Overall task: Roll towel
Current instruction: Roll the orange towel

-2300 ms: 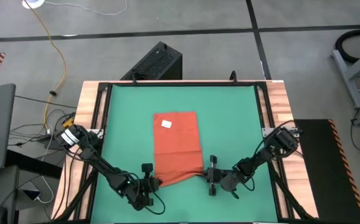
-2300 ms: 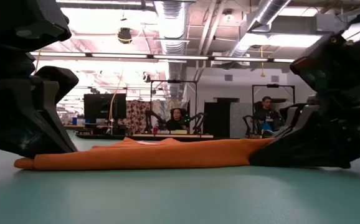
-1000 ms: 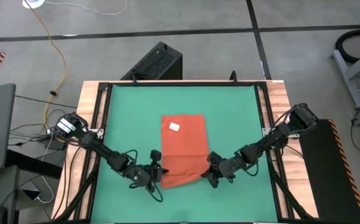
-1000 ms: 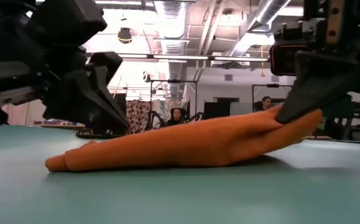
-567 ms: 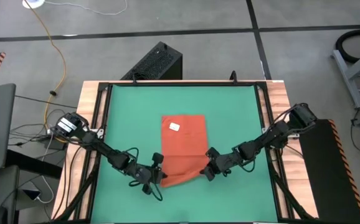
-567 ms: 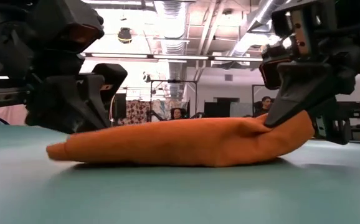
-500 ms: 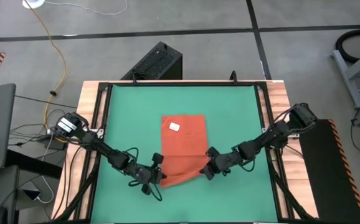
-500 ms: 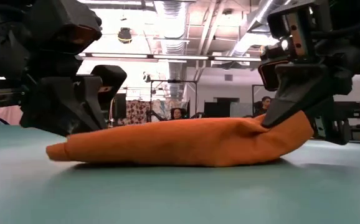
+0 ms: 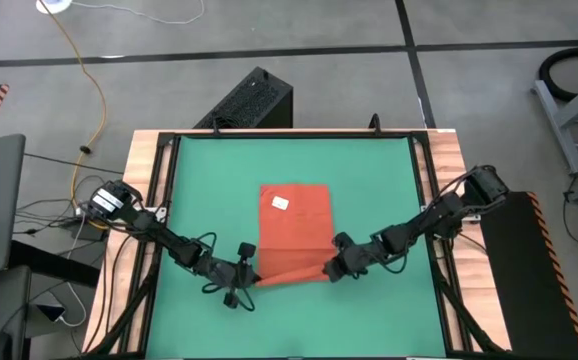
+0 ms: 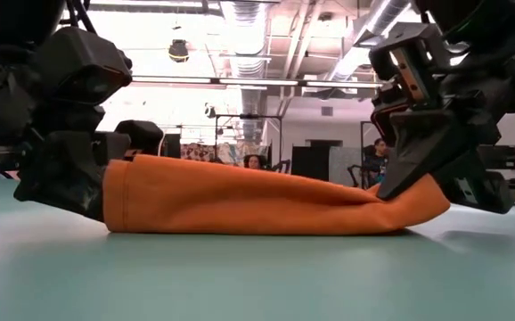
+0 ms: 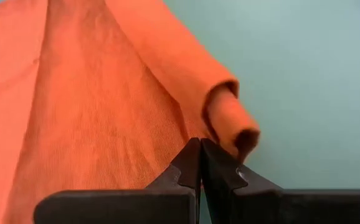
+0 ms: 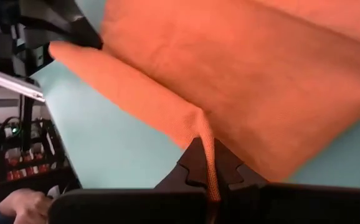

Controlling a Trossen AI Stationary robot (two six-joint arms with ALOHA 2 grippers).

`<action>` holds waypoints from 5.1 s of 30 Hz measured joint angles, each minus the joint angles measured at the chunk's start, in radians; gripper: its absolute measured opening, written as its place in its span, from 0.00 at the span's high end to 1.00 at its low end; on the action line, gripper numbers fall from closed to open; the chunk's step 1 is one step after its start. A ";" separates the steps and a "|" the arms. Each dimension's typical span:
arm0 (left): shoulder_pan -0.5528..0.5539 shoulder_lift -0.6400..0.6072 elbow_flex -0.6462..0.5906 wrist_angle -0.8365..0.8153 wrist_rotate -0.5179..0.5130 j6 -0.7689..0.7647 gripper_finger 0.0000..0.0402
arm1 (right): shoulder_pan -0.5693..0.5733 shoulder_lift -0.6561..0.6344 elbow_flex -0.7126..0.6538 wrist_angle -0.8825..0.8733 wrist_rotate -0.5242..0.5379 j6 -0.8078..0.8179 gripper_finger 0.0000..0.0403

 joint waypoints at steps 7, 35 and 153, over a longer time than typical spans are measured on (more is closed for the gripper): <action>0.000 0.000 0.000 -0.012 0.040 -0.049 1.00 | -0.023 0.000 0.000 -0.054 -0.004 0.024 0.98; -0.024 -0.230 0.034 -0.231 -0.054 -0.051 1.00 | -0.023 0.010 -0.001 -0.090 -0.025 -0.009 0.98; -0.004 -0.003 -0.025 0.124 -0.270 -0.001 1.00 | 0.228 0.222 0.000 0.067 0.601 -0.721 0.66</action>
